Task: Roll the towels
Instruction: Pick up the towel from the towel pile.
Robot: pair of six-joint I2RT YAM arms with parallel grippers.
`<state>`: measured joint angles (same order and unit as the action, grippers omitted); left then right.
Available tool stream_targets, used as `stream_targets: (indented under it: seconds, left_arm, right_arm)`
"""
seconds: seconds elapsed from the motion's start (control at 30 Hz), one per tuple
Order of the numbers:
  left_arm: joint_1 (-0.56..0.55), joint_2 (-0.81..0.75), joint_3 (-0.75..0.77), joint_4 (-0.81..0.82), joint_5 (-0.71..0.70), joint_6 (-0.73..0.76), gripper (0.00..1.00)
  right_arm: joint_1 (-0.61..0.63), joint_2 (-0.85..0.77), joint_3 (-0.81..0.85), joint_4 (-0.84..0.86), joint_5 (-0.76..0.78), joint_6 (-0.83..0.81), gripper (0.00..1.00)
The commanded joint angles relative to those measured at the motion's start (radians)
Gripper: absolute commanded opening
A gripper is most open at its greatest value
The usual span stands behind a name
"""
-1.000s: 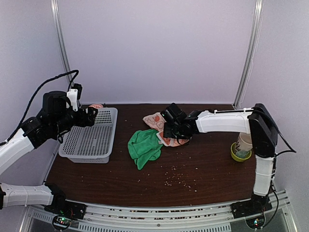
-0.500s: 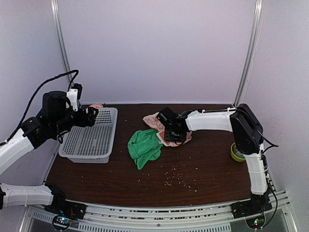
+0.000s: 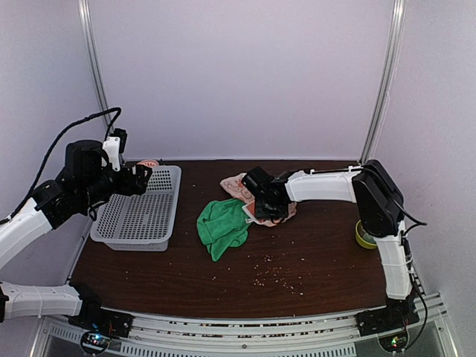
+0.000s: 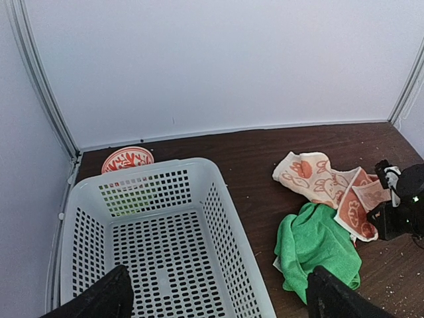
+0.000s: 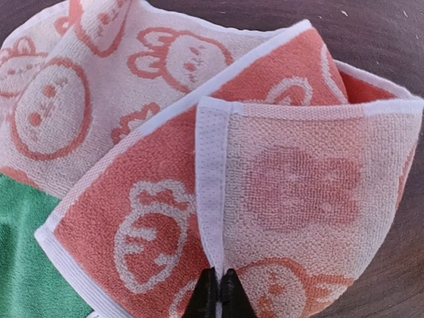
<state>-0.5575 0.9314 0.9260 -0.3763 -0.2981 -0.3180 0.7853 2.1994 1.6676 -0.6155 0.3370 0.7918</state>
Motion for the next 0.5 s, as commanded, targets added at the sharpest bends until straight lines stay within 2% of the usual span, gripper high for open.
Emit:
stream_targets:
  seconds: [0.0, 0.27, 0.47]
  left_arm:
    - [-0.003, -0.014, 0.024, 0.011, 0.007, -0.010, 0.93]
    - [-0.004, -0.020, 0.018, 0.015, -0.024, -0.004, 0.93]
    - [-0.003, -0.017, 0.015, 0.020, -0.027, -0.001, 0.93]
  right_arm:
    - [-0.006, -0.089, -0.033, 0.010, 0.042, -0.017, 0.00]
    - [0.028, -0.440, -0.128, 0.047, 0.061, -0.159, 0.00]
    - [0.111, -0.756, -0.314, 0.172, -0.088, -0.332, 0.00]
